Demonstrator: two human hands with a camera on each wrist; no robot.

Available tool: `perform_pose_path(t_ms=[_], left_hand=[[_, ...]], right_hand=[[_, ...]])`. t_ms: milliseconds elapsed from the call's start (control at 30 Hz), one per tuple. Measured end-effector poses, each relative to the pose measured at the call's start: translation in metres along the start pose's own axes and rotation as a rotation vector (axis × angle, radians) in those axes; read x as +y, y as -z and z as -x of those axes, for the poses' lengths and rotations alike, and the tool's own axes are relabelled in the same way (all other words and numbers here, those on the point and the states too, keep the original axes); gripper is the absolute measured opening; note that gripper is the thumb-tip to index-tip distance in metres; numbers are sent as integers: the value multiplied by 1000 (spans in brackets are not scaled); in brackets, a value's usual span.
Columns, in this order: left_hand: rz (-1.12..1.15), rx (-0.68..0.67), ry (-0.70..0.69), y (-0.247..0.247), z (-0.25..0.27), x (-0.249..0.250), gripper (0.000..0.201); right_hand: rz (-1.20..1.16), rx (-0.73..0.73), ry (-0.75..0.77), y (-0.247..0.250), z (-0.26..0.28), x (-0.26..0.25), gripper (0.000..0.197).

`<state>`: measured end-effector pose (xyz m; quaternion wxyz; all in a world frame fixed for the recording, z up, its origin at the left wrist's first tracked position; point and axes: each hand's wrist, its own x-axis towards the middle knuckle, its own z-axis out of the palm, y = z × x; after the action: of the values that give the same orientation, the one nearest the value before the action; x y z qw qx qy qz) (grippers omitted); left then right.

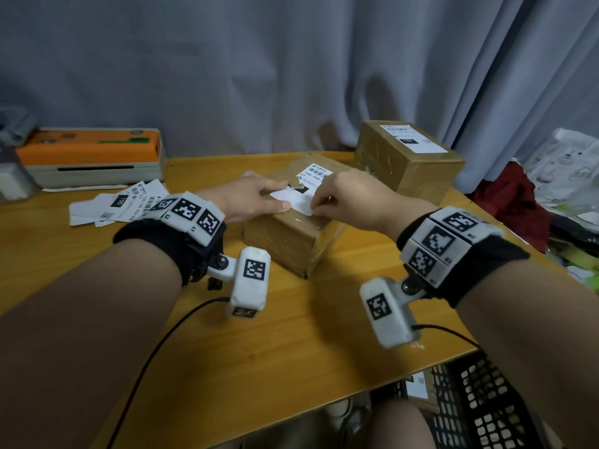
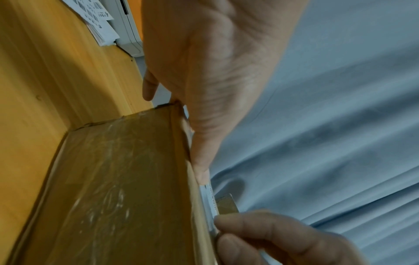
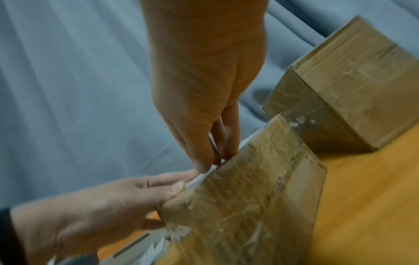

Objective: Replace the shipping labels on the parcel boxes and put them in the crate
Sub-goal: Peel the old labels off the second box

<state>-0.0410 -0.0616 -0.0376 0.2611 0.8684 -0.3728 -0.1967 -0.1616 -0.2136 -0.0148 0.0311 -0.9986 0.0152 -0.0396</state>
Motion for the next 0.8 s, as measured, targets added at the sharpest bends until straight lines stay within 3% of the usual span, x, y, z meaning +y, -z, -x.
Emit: perform_pose_path(t_ms=[333,533,800], left_hand=[[19,4,-4,-1,-1,-2,58],[47,-8,-20,-2,0,-1,56],[83,18,-28,-4,1,-2,54]], right_hand=[[258,-159,11,7,-11,-23,13],[496,-381,-19,17,-26,-47,37],[384,-364,-57,13,-30,-40,29]])
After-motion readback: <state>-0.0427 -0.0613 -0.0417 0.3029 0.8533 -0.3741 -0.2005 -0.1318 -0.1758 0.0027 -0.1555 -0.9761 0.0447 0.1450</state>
